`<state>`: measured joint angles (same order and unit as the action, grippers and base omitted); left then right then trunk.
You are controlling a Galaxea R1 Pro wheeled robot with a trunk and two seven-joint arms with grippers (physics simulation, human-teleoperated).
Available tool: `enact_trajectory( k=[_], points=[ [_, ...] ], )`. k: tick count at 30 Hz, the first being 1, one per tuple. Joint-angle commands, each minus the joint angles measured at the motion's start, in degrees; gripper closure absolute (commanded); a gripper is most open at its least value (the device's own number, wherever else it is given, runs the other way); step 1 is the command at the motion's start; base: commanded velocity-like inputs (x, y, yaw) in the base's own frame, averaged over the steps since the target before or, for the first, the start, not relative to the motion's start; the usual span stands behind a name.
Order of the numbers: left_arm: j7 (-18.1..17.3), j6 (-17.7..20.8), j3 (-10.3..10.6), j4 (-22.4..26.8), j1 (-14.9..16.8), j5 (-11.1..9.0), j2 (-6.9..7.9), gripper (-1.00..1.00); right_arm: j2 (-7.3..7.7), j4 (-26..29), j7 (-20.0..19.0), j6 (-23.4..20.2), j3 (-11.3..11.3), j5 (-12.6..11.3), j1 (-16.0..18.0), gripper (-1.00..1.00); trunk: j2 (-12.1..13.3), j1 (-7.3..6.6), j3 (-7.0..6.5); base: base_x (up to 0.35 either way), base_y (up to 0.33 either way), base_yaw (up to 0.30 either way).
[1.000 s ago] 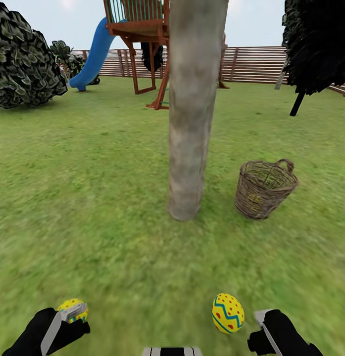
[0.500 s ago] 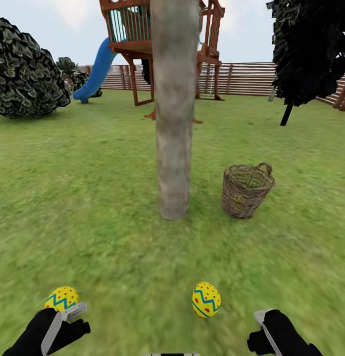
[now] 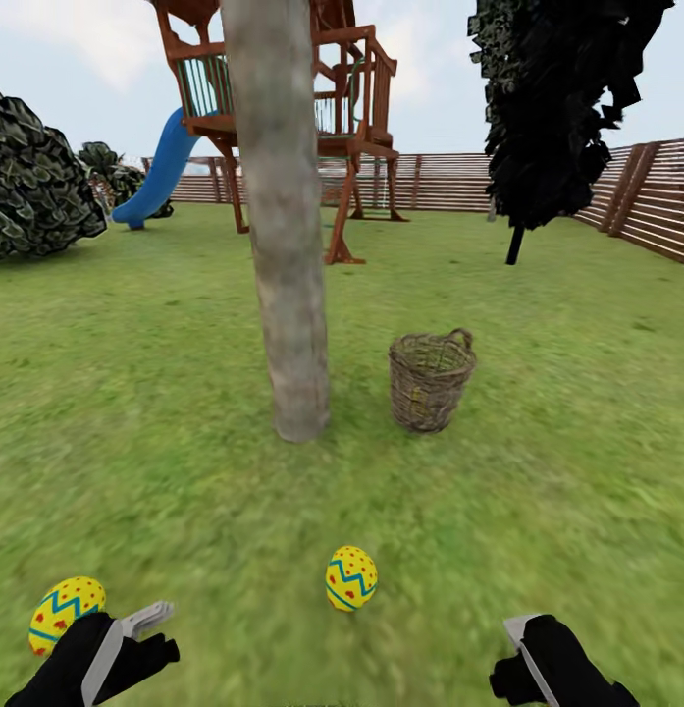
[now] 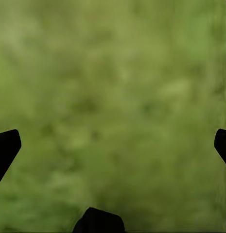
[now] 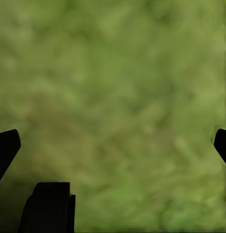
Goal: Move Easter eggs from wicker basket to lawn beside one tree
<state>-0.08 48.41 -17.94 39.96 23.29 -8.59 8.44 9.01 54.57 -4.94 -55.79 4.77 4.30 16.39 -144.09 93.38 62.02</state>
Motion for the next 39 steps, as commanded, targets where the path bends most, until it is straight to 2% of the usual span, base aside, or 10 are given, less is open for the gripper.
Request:
enact_trajectory(
  k=[1, 8, 31, 39],
  points=[
    [-0.01, 0.35, -0.17, 0.11, 0.0, -0.2, -0.01, -1.0, 0.04, 0.01, -0.51, -0.2, 0.15, 0.48, 0.05, -1.0, -0.01, -0.05, -0.18, -0.162, -0.269, -0.297],
    [-0.01, 0.36, -0.11, 0.11, 0.0, -0.2, -0.01, -1.0, 0.13, 0.03, -0.51, -0.3, 0.07, 0.43, 0.05, -1.0, 0.09, -0.23, -1.73, -0.15, -0.269, -0.258],
    [-0.01, 0.34, -0.08, 0.1, 0.0, -0.2, -0.09, -1.0, 0.13, 0.02, -0.51, -0.37, 0.07, 0.42, 0.05, -1.0, 0.4, -0.83, -6.78, -0.143, -0.268, -0.013],
    [0.1, 0.3, -0.39, -0.11, 0.0, -0.28, -0.06, -1.0, 0.13, 0.01, -0.51, -0.37, 0.07, 0.28, 0.05, -1.0, 0.5, -1.03, -8.22, -0.013, -0.066, -0.233]
  ],
)
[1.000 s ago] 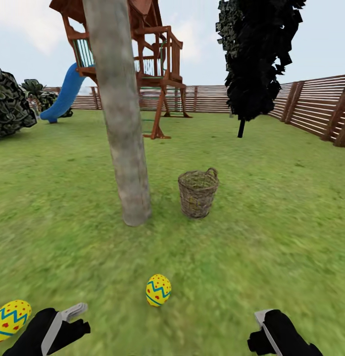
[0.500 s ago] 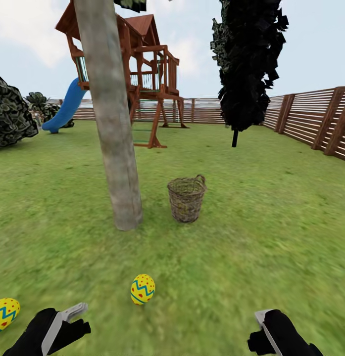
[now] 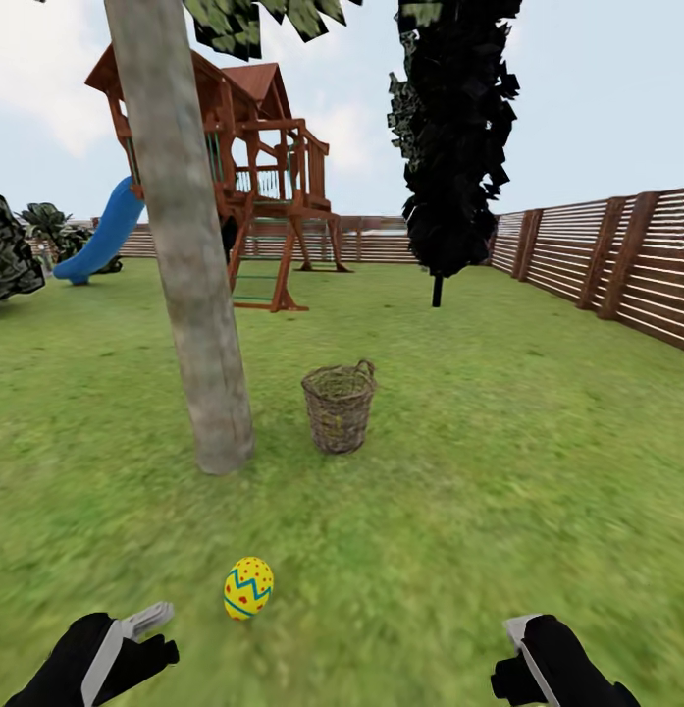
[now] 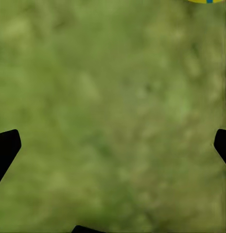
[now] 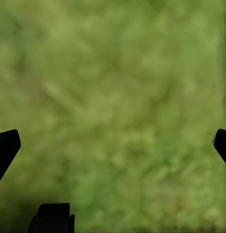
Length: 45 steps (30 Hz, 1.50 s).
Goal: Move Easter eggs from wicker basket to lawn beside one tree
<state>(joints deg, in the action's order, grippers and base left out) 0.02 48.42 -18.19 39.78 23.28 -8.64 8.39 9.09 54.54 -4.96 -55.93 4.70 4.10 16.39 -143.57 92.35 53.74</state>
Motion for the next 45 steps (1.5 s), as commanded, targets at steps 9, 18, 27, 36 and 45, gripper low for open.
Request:
enact_trajectory(
  k=[9, 18, 27, 36, 45],
  points=[
    [-0.08, 0.2, -0.06, 0.14, 0.01, -0.24, -0.11, -1.0, 0.13, 0.13, -0.49, -0.24, 0.05, 0.35, 0.04, -1.0, 0.1, -0.24, -1.59, 0.162, -0.001, -0.247],
    [-0.11, 0.18, 0.08, 0.1, 0.01, -0.2, -0.8, -1.0, 0.13, 0.13, -0.49, -0.24, 0.05, 0.47, 0.04, -1.0, 0.22, -0.47, -3.57, 0.328, 0.0, -0.015],
    [-0.05, 0.22, 0.24, -0.29, 0.01, -0.03, -0.84, -1.0, 0.39, 0.13, -0.49, -0.24, -0.12, 0.22, 0.04, -1.0, 0.73, -0.9, -5.15, 0.308, 0.0, -0.086],
    [0.03, 0.25, 0.2, -0.4, 0.01, -0.1, -0.84, -1.0, 0.28, 0.13, -0.49, -0.24, -0.13, 0.12, 0.04, -1.0, 4.34, -2.88, -6.74, 0.028, -0.039, -0.051],
    [0.3, 0.22, 0.1, -0.39, 0.01, -0.06, -1.28, -1.0, 0.15, 0.13, -0.49, -0.24, -0.13, 0.2, 0.04, -1.0, 7.95, -4.85, -8.36, 0.0, -0.109, -0.002]
  ],
)
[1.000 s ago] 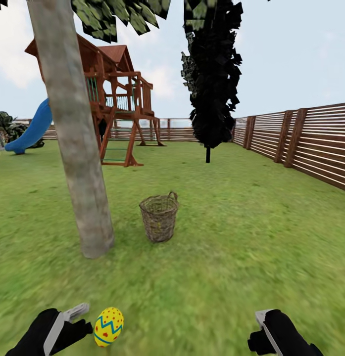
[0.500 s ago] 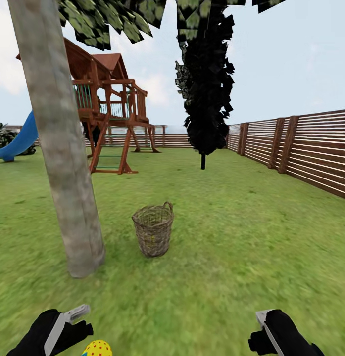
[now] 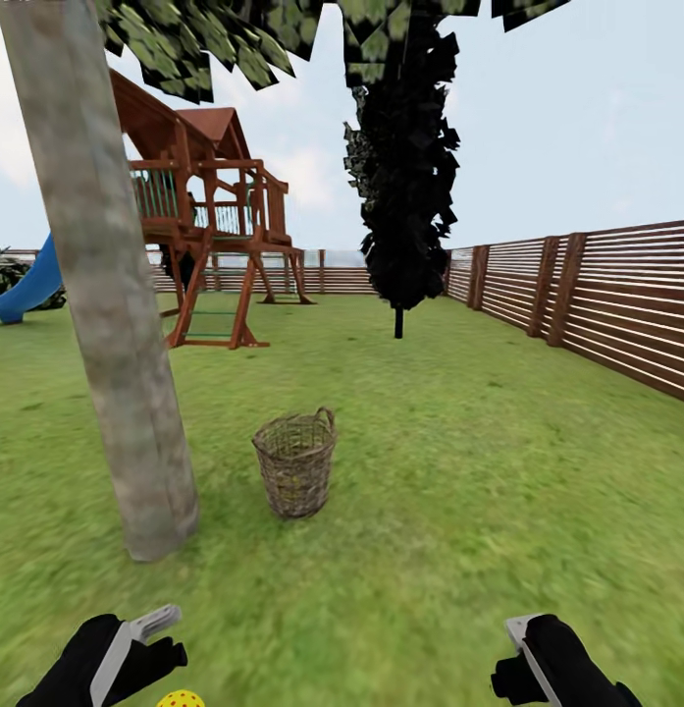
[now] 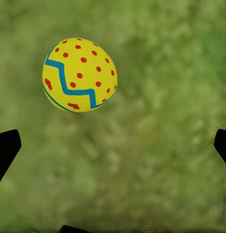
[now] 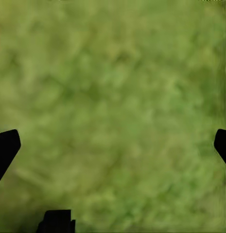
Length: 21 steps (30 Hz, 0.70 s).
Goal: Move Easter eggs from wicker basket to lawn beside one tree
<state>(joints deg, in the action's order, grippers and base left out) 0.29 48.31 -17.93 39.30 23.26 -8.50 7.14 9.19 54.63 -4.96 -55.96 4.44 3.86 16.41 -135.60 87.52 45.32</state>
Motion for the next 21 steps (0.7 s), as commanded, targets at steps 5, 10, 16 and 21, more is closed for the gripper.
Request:
enact_trajectory(
  k=[5, 10, 16, 21],
  points=[
    [0.23, 0.36, -0.09, 0.07, 0.03, -0.01, -0.83, -1.0, -0.01, 0.04, -0.49, -0.21, 0.15, 0.45, 0.03, -1.0, 1.99, -1.12, -0.84, -0.026, -0.278, 0.0],
    [0.24, 0.35, -0.09, 0.07, 0.03, 0.06, -0.89, -1.0, -0.05, 0.04, -0.48, -0.21, 0.22, 0.49, 0.03, -1.0, 3.99, -2.21, -1.73, -0.083, -0.279, 0.0],
    [0.25, 0.31, -0.04, 0.07, 0.03, 0.07, -0.9, -1.0, -0.05, 0.02, -0.49, -0.21, 0.22, 0.53, 0.03, -1.0, 6.4, -3.53, -2.81, -0.086, -0.279, 0.0],
    [0.24, 0.35, -0.08, 0.07, 0.03, -0.01, -0.9, -1.0, -0.05, 0.04, -0.48, -0.17, 0.15, 0.39, 0.03, -1.0, 8.41, -4.63, -3.71, -0.021, -0.279, 0.0]
  ],
)
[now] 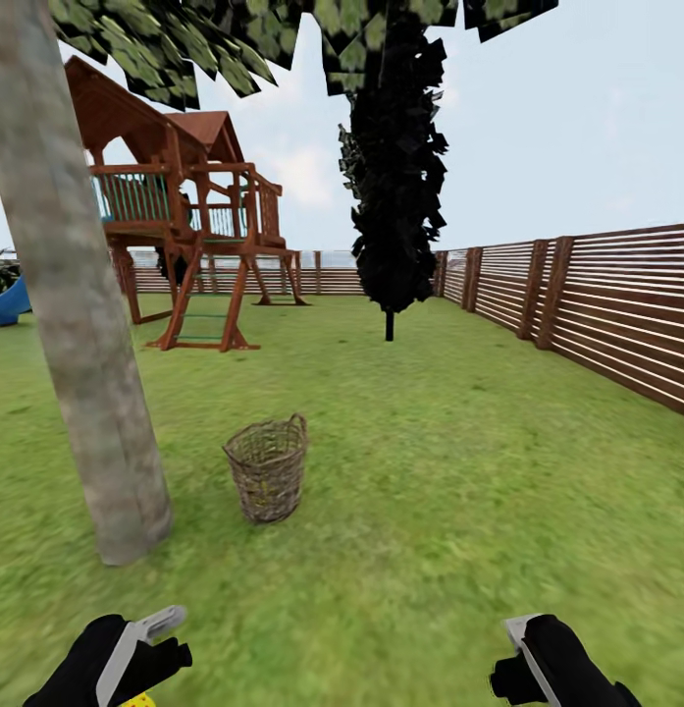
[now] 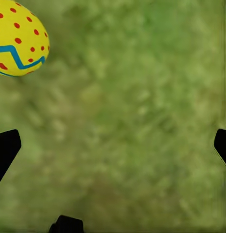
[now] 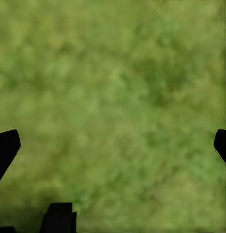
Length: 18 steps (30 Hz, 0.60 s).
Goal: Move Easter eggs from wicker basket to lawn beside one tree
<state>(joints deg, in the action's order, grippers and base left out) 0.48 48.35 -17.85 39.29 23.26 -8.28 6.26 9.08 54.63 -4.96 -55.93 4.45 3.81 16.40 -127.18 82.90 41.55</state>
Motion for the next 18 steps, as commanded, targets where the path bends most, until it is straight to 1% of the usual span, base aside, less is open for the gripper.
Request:
enact_trajectory(
  k=[1, 5, 9, 12, 15, 18],
  points=[
    [0.05, 0.32, -0.16, 0.09, 0.03, -0.24, -0.02, -1.0, 0.06, 0.04, -0.49, -0.18, 0.13, 0.43, 0.03, -1.0, 0.38, -0.24, -0.12, -0.005, -0.279, 0.0],
    [-0.17, 0.34, -0.16, 0.09, 0.03, -0.37, -0.02, -1.0, 0.06, 0.04, -0.42, -0.21, 0.2, 0.63, 0.03, -1.0, 1.99, -1.11, -0.84, 0.033, -0.272, 0.0],
    [-0.38, 0.34, -0.16, 0.09, 0.03, -0.42, -0.02, -1.0, 0.06, 0.04, -0.41, -0.23, 0.14, 0.6, 0.03, -1.0, 3.59, -1.99, -1.55, 0.201, -0.191, 0.0],
    [-0.45, 0.32, -0.17, 0.09, 0.03, -0.46, -0.02, -1.0, 0.06, 0.04, -0.4, -0.23, 0.14, 0.59, 0.03, -1.0, 4.8, -2.65, -2.09, 0.233, -0.054, 0.0],
    [-0.47, 0.32, -0.21, -0.05, 0.03, -0.44, -0.02, -1.0, 0.06, 0.04, -0.41, -0.23, 0.17, 0.61, 0.03, -1.0, 6.0, -3.31, -2.63, 0.114, -0.024, 0.0],
    [-0.54, 0.28, -0.2, -0.09, 0.03, -0.46, -0.08, -1.0, 0.06, 0.04, -0.4, -0.23, 0.16, 0.61, 0.03, -1.0, 7.2, -3.97, -3.17, 0.224, -0.053, 0.0]
  ],
)
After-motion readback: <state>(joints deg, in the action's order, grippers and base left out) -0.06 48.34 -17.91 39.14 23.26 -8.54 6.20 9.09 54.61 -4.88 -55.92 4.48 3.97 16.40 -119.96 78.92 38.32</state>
